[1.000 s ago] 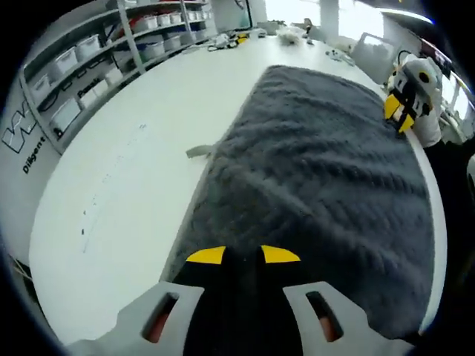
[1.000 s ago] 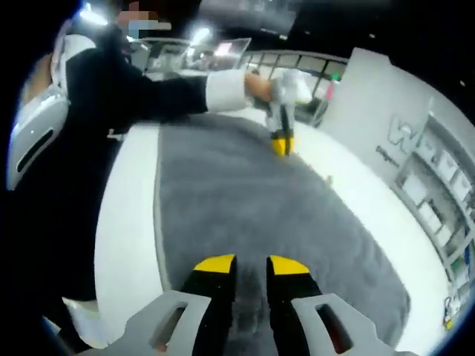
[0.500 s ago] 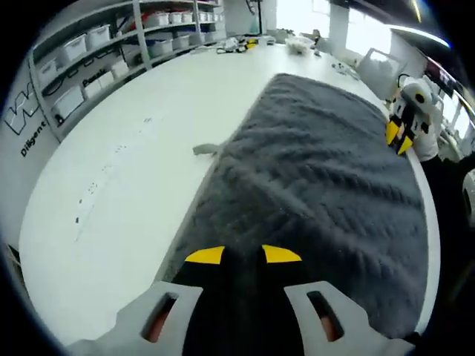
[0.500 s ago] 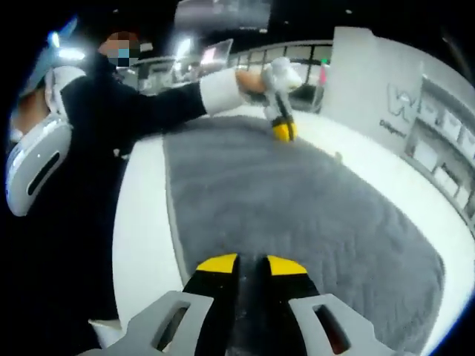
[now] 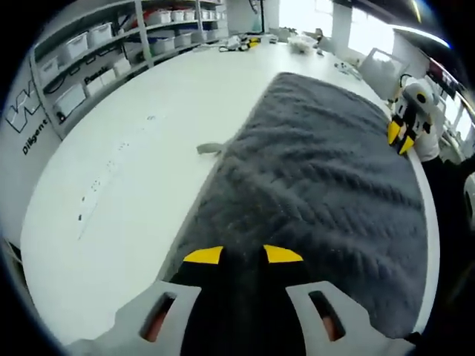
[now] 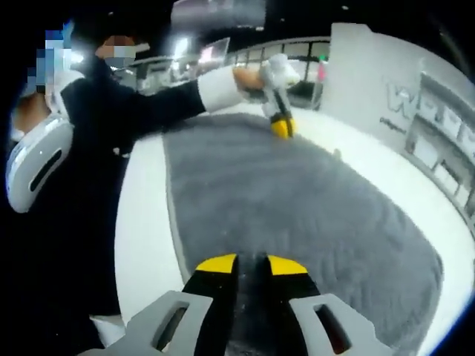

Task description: Open the folded towel by lifting each exposed corner and separating the folded layers until the towel lies flat within the target outline without major curled edges

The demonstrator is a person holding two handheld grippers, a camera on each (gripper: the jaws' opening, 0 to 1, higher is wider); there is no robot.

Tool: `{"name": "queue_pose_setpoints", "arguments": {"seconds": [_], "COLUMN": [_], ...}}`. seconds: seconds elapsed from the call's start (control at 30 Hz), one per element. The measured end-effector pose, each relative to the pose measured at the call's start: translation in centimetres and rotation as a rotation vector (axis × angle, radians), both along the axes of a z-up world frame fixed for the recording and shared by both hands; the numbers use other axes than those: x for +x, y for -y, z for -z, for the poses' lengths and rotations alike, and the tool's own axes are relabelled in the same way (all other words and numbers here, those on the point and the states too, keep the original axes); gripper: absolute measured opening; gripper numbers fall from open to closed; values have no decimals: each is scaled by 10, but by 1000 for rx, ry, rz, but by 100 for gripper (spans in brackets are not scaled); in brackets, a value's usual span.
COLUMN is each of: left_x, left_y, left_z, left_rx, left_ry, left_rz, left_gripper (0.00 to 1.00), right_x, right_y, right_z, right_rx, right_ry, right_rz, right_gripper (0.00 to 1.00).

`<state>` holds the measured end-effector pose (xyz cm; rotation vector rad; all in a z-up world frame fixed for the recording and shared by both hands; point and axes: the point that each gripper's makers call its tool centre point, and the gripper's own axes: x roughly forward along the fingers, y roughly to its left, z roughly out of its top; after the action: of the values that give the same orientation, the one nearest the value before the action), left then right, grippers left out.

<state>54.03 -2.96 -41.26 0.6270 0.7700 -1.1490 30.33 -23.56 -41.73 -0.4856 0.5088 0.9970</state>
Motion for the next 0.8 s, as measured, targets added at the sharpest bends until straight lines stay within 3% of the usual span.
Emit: {"name": "queue_pose_setpoints", "arguments": {"seconds": [0.13, 0.27, 0.37, 0.5, 0.6, 0.8], "left_x": [-2, -5, -9, -13, -23, -29], "left_y": [0, -4, -11, -39, -64, -99], "left_z": [-16, -29, -33, -25, -17, -20], "left_rx": [-41, -51, -48, 52, 113, 139], "left_ry": [6, 50, 48, 47, 3, -8], "left_rz": [-6, 0, -8, -20, -11, -41], "left_gripper": [19, 19, 19, 19, 19, 18], "right_x": [3, 18, 21, 13, 12, 15], "right_y": [6, 19, 25, 30, 40, 52], "right_z": [-6, -20, -22, -14, -13, -12], "right_rx": [7, 51, 61, 34, 23, 23], "right_ry": [38, 77, 75, 53, 69, 87], "right_rz": [8, 101, 139, 137, 148, 176], "right_gripper": [17, 17, 17, 17, 17, 17]}}
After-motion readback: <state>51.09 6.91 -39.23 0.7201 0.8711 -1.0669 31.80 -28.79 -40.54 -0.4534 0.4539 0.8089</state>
